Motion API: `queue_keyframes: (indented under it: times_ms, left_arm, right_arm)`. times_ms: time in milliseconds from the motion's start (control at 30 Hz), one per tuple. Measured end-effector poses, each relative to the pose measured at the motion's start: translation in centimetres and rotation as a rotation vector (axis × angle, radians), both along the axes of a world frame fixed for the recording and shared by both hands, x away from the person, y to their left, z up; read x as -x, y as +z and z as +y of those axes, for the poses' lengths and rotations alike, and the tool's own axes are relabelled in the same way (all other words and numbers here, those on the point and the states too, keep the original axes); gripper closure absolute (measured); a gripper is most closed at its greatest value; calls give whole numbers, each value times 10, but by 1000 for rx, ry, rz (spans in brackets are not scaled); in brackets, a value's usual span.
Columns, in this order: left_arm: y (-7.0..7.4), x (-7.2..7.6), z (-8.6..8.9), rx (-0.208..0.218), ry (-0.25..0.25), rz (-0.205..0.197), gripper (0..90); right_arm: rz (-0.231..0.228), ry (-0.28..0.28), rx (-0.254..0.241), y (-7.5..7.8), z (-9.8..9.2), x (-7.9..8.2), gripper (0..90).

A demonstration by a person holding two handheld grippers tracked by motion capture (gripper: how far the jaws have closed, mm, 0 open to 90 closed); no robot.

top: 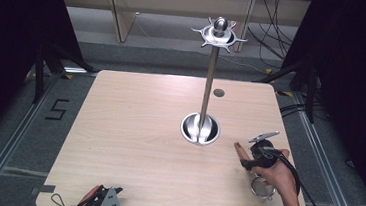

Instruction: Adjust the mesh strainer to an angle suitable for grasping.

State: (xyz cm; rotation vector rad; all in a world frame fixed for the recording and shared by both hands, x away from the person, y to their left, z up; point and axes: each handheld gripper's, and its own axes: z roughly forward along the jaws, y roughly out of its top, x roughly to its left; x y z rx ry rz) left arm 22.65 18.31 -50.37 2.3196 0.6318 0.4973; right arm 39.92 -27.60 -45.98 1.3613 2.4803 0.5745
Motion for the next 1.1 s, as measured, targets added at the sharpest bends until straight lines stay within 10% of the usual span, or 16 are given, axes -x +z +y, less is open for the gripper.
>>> queue_keyframes:
  times_ms: [1100]
  left_arm:
    - [0,2,-3,24,-11,-1,156]
  right_arm:
    - [137,69,63,-11,4,-19,624]
